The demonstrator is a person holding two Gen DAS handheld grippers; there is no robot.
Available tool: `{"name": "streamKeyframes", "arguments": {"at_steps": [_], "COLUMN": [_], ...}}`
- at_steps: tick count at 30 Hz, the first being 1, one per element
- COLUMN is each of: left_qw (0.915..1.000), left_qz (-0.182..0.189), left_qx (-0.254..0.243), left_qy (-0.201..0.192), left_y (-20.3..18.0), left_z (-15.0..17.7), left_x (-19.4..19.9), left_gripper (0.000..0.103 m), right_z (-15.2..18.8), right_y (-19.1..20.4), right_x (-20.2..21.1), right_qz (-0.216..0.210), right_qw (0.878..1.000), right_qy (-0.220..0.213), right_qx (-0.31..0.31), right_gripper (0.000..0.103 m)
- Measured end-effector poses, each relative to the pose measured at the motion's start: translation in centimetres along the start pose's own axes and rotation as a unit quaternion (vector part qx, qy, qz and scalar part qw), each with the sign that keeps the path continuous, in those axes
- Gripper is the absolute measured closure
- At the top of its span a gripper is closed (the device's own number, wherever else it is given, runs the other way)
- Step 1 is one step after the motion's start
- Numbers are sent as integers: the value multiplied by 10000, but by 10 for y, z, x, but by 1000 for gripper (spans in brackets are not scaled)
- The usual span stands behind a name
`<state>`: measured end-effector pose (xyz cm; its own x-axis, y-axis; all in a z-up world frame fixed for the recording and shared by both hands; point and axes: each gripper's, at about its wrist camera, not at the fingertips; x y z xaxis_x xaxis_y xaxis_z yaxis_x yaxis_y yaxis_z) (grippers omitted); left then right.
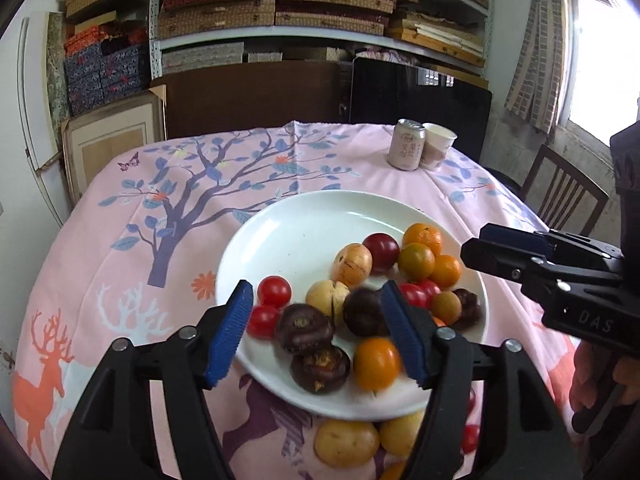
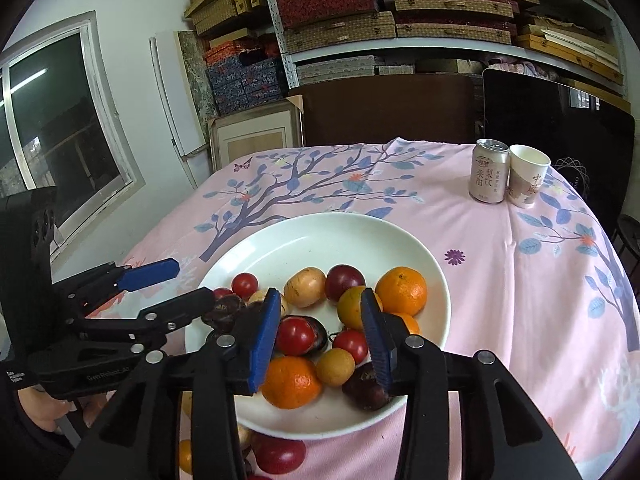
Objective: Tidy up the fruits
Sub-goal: 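Place the tomato on the plate with the right tool while the left tool places the plum, then grasp an orange with the left tool while the right tool grasps a red tomato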
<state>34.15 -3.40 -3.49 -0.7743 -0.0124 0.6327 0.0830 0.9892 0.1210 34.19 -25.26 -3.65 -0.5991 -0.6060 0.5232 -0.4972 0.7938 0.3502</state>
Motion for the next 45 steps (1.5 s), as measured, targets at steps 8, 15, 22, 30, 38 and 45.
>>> {"name": "streamKeyframes", "arguments": {"at_steps": [8, 15, 22, 30, 38, 45], "left_qw": [9933, 9866, 9848, 9961, 9966, 9965], "left_qz": [222, 171, 382, 302, 438, 501], "left_qx": [-1132, -1533, -1492, -641, -331, -259], "left_qy": [-10, 526, 803, 524, 606, 624], "left_y": [-34, -53, -57, -13, 3, 4], "left_z": [74, 118, 117, 117, 119, 119], "left_x": [62, 46, 27, 48, 47, 46], "left_gripper": [37, 39, 67, 67, 67, 67], "right_z": [62, 104, 114, 124, 123, 120], "right_y": [14, 10, 12, 35, 47, 52], "right_x": [54, 73, 74, 42, 2, -10], "right_qz": [352, 363, 401, 45, 86, -241], "right_qw": [9990, 9993, 9988, 9953, 9883, 9861], "right_qy": [-94, 84, 247, 954, 1470, 1601], "right_qx": [261, -65, -152, 185, 401, 366], "right_gripper": [50, 50, 50, 50, 52, 57]}}
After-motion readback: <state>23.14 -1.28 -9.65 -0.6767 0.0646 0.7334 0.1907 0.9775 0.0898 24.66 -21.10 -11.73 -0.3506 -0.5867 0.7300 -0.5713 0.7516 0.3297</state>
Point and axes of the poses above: each gripper's, at about its wrist camera, not at the fingertips, and x roughly against the way its jaws point, y to its left, z to its underside, and after that the axes turned 14 degrees about -z, right-handed
